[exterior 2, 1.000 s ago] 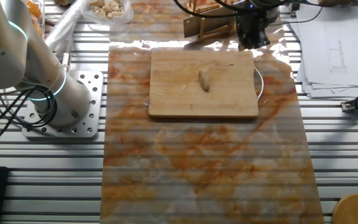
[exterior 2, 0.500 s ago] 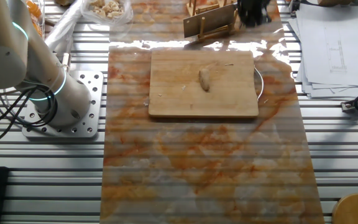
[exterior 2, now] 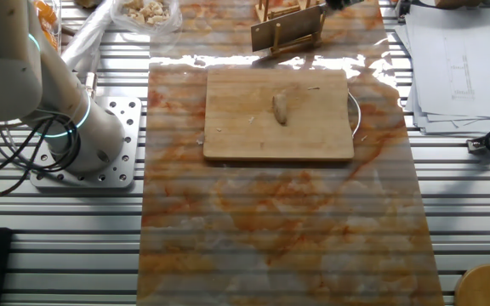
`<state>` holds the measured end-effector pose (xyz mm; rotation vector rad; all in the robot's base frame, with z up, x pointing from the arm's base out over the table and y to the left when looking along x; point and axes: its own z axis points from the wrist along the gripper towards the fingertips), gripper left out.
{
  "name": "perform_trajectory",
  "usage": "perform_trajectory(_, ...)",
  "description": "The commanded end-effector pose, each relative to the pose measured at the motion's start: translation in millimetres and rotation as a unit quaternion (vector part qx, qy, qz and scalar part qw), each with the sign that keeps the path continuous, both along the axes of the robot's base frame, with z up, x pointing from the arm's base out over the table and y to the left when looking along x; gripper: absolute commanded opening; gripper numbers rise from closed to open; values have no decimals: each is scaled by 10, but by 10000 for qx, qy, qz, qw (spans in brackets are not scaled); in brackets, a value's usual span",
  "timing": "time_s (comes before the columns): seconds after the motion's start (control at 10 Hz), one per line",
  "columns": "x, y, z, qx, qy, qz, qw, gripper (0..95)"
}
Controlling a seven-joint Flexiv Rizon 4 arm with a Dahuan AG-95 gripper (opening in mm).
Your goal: Slice the lotus root
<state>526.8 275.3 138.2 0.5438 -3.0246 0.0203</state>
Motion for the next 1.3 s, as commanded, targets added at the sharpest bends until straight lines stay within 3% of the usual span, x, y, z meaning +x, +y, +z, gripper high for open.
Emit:
perform_trajectory(0.1, -62, -9, -160, 240, -22, 217, 9995, 380)
perform_trajectory(0.5, -87, -10, -189, 280, 103, 409, 9987, 380)
perform_trajectory(0.6, -87, -13, -189, 221, 111, 393, 9989, 380)
perform_trajectory(0.7, -87, -14, -188, 173, 52, 246, 9995, 190)
perform_trajectory(0.9, -87, -14, -188, 126, -108, 275, 9995, 190)
perform_trajectory(1.3, -87, -14, -188, 294, -75, 918, 9953, 190)
